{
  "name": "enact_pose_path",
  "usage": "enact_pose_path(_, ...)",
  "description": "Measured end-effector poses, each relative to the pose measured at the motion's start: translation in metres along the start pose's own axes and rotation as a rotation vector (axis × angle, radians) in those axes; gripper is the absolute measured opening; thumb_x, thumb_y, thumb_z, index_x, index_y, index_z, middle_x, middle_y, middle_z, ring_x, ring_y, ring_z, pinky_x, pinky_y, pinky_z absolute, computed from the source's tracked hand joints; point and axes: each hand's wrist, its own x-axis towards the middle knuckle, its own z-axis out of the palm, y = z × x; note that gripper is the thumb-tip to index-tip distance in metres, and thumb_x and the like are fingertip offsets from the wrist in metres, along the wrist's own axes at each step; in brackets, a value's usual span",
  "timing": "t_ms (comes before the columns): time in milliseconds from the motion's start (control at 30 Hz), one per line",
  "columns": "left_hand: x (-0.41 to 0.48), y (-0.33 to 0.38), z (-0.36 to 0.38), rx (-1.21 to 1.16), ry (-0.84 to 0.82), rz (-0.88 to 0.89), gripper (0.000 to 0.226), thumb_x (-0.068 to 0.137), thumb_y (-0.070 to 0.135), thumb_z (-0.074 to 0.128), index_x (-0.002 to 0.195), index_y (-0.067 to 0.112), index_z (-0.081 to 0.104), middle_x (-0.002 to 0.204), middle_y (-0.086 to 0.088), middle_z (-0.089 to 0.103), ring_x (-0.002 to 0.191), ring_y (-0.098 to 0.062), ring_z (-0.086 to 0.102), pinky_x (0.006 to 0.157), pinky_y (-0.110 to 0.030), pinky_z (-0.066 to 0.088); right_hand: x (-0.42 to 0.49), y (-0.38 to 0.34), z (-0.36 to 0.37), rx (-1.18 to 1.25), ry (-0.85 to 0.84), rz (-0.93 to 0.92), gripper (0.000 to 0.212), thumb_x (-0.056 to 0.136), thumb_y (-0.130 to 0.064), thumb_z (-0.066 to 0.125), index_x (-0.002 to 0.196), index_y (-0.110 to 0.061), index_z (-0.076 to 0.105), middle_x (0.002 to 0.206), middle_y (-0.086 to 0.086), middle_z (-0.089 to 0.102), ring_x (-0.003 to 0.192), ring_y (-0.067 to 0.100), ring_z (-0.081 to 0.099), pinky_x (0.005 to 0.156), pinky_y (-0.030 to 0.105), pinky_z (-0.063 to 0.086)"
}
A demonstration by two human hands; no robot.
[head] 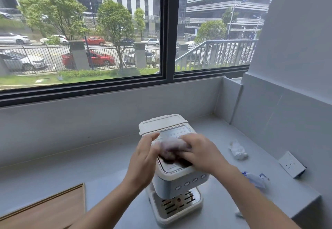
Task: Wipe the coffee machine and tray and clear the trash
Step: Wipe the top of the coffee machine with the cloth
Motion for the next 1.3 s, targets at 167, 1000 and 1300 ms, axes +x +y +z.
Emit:
enact_pose_path(167, -0.015, -0.027, 0.013, 0.535, -0.203, 0.155, 0.077, 0.088, 0.071, 0.021, 0.154, 0.03, 0.019, 0.156, 0.019, 0.018, 0.147, 0.002, 0.006, 0.122, -0.025, 0.008, 0.082, 0.032, 0.011, -0.05, 0.062, 0.237, 0.028, 0.09, -0.035, 0.061, 0.114, -0.022, 0.057, 0.124, 0.006, 0.059, 0.114, 0.032, 0.055, 0.092, 0.04, 0.045)
enact_pose_path(1000, -0.033, -0.041, 0.009, 0.595, -0.179, 0.307, 0.077, 0.093, 0.064, 0.02, 0.153, 0.016, 0.026, 0.164, -0.002, 0.016, 0.152, -0.012, -0.006, 0.122, -0.029, -0.001, -0.057, -0.043, 0.031, -0.166, 0.354, 0.228, 0.035, 0.088, -0.024, 0.063, 0.123, -0.024, 0.06, 0.126, -0.005, 0.061, 0.114, 0.027, 0.052, 0.096, 0.044, 0.04)
enact_pose_path(1300, -0.039, -0.042, 0.019, 0.572, -0.065, 0.245, 0.075, 0.092, 0.064, 0.022, 0.151, 0.018, 0.031, 0.164, 0.002, 0.018, 0.151, -0.007, -0.004, 0.122, -0.028, 0.007, -0.062, -0.015, 0.043, -0.151, 0.539, 0.035, 0.035, 0.092, -0.032, 0.056, 0.124, -0.02, 0.061, 0.127, -0.002, 0.062, 0.113, 0.025, 0.055, 0.094, 0.041, 0.039)
